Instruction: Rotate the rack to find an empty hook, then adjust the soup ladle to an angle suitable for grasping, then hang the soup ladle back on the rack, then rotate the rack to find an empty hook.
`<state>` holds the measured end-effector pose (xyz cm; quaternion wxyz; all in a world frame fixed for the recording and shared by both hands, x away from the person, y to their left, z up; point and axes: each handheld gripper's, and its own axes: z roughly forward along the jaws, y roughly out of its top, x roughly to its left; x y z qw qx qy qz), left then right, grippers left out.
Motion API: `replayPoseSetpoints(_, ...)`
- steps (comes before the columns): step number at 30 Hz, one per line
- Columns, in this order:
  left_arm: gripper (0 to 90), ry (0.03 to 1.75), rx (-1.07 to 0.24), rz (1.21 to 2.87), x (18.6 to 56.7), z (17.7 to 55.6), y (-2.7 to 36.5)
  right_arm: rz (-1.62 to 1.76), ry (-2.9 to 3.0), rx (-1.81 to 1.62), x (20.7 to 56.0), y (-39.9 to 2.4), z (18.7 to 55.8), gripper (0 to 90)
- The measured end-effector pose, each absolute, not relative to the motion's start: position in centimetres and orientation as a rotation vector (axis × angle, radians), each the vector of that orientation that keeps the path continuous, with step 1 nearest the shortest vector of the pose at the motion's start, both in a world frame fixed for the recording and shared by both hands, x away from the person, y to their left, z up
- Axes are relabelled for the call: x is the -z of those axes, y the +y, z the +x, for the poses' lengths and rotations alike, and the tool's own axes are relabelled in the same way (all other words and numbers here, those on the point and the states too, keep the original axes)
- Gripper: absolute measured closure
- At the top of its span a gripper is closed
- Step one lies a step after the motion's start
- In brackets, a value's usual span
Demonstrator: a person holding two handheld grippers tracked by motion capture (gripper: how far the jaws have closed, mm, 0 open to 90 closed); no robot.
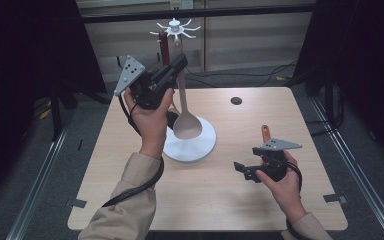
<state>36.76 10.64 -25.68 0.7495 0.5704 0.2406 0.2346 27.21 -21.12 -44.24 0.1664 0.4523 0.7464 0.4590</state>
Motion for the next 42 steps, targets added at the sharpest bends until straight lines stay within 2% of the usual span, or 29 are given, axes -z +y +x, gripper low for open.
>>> replayPoseSetpoints(21, 87.9, 0.526, -0.525, 1.23, 24.6, 37.3, 9.8, 1.289, 2.12, -1.318, 44.1, -21.3, 27.1, 8.7)
replayPoseSetpoints(42, 88.6, 0.562, -0.535, 1.186, 24.6, 37.6, 10.7, 1.289, 2.117, -1.322, 44.1, -21.3, 27.2, 8.7)
